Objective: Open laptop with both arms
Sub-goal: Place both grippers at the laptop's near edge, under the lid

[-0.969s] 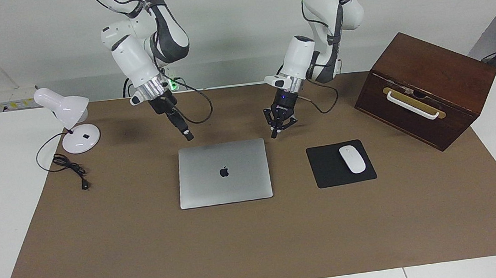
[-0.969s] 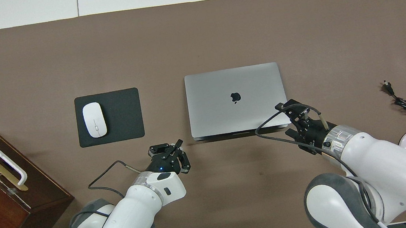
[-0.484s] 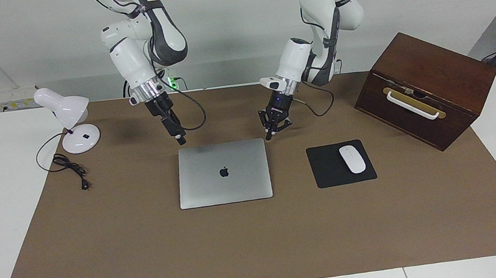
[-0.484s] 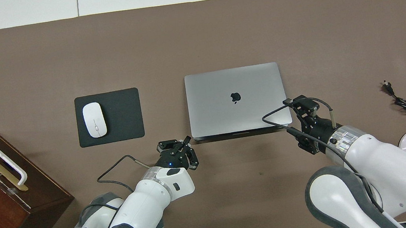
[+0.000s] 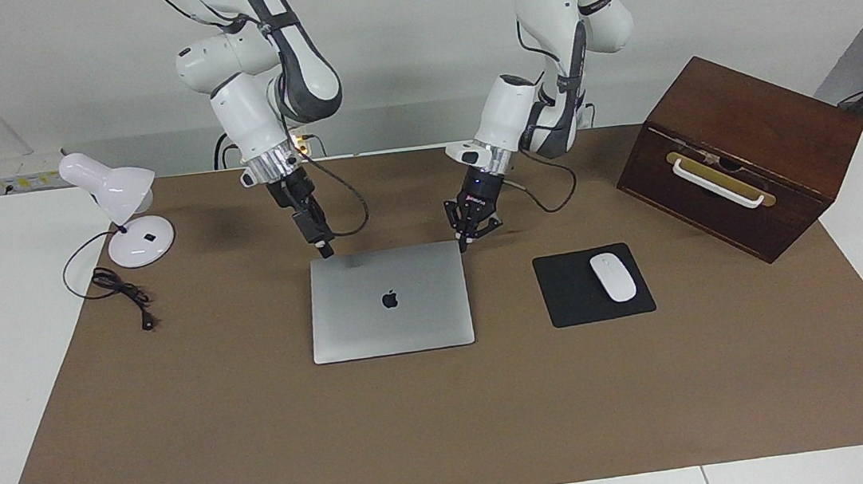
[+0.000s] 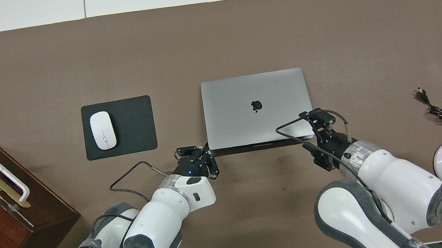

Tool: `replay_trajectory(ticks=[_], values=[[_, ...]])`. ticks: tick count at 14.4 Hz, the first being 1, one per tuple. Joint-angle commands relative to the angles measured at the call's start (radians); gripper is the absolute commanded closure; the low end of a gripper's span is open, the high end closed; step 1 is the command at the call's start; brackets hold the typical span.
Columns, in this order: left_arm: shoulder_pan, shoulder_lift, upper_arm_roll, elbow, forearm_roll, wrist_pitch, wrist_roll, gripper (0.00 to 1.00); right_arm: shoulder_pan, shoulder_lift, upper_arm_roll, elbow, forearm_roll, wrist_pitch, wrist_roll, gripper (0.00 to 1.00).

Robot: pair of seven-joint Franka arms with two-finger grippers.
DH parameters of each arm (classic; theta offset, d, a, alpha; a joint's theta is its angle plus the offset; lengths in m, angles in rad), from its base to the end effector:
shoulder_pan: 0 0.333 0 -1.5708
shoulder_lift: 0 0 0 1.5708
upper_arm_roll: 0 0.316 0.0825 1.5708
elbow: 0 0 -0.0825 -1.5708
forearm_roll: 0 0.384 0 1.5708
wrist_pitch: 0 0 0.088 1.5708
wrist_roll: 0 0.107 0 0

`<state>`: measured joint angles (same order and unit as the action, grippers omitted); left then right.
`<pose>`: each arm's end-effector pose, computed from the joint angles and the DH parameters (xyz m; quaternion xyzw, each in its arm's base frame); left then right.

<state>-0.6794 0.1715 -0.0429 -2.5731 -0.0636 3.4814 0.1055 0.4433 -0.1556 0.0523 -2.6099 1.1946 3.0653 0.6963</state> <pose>0.3776 -0.3227 0.2879 0.8671 -0.3444 0.3416 0.1132 0.4174 0.1413 0.3449 -0.7331 0.5976 -0.0918 0.3114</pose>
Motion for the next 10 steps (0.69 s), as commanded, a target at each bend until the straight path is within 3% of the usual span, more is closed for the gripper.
replay_trajectory(ticks=[1,10], values=[[-0.015,0.037,0.018,0.03,-0.001,0.022,0.043,1.0,0.005,0.042,0.001,0.037,0.026,0.021,0.002,0.0],[-0.015,0.077,0.02,0.057,-0.001,0.024,0.059,1.0,0.003,0.096,-0.003,0.07,0.026,0.021,-0.017,0.0]])
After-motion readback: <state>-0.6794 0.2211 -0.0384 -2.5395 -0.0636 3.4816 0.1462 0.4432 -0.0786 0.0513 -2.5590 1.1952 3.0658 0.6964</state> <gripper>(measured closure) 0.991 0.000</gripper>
